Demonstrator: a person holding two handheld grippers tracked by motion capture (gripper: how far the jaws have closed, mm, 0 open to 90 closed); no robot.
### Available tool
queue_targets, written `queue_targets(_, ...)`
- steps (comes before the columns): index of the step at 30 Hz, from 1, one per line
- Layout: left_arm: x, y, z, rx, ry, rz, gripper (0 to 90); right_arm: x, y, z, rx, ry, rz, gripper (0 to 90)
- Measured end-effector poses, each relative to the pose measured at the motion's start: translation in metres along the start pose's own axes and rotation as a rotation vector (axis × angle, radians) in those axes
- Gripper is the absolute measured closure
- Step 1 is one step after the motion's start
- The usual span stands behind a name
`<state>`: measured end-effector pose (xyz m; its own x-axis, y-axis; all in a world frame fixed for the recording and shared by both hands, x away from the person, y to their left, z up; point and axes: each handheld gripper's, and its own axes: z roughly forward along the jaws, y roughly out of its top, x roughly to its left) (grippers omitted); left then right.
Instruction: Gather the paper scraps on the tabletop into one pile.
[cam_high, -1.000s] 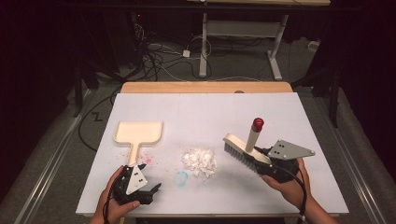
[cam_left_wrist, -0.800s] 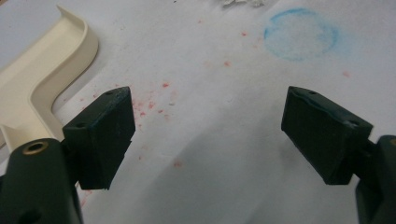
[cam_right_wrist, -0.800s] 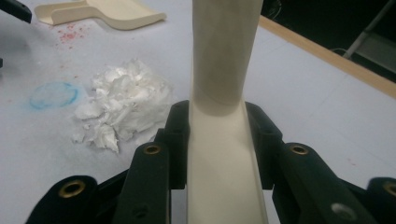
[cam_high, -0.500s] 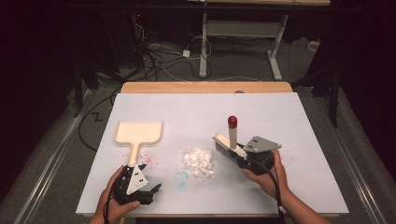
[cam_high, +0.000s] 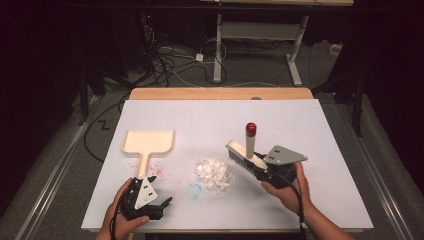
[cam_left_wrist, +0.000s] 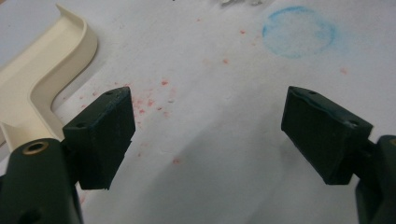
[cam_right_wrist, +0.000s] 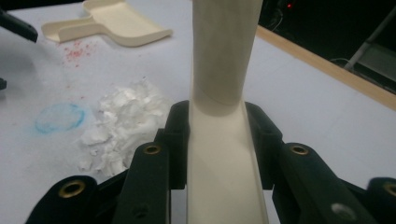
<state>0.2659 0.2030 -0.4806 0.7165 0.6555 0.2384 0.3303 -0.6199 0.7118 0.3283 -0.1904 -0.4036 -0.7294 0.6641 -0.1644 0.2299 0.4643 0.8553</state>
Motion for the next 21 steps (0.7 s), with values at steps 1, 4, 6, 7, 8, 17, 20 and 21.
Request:
queue_targets(1, 0.000, 0.000, 0.000, 0.000, 0.000, 0.000, 16.8, -0.005, 0.000, -0.006, -0.009, -0.005, 0.008, 67.7)
queue_targets(4, 0.000, 0.000, -0.001, 0.000, 0.002, 0.000, 16.8, -0.019, -0.002, -0.026, -0.007, -0.010, 0.016, 67.7)
queue_targets(6, 0.000, 0.000, -0.001, 0.002, 0.004, 0.000, 16.8, -0.029, -0.004, -0.039, 0.012, 0.005, 0.023, 67.7)
queue_targets(7, 0.000, 0.000, -0.001, 0.001, 0.006, -0.001, 16.8, -0.033, -0.006, -0.046, 0.020, 0.017, 0.024, 67.7)
queue_targets(8, 0.000, 0.000, -0.002, 0.001, 0.007, -0.001, 16.8, -0.035, -0.007, -0.052, 0.028, 0.024, 0.024, 67.7)
queue_targets(17, 0.001, 0.002, -0.002, -0.009, 0.018, -0.012, 16.8, -0.047, -0.027, -0.086, 0.171, 0.169, 0.034, 67.6)
queue_targets(20, 0.000, 0.003, -0.002, -0.009, 0.013, -0.012, 16.8, -0.054, -0.031, -0.083, 0.241, 0.253, 0.078, 67.6)
queue_targets(21, 0.000, 0.003, -0.001, -0.007, 0.012, -0.009, 16.8, -0.057, -0.033, -0.079, 0.266, 0.283, 0.087, 67.6)
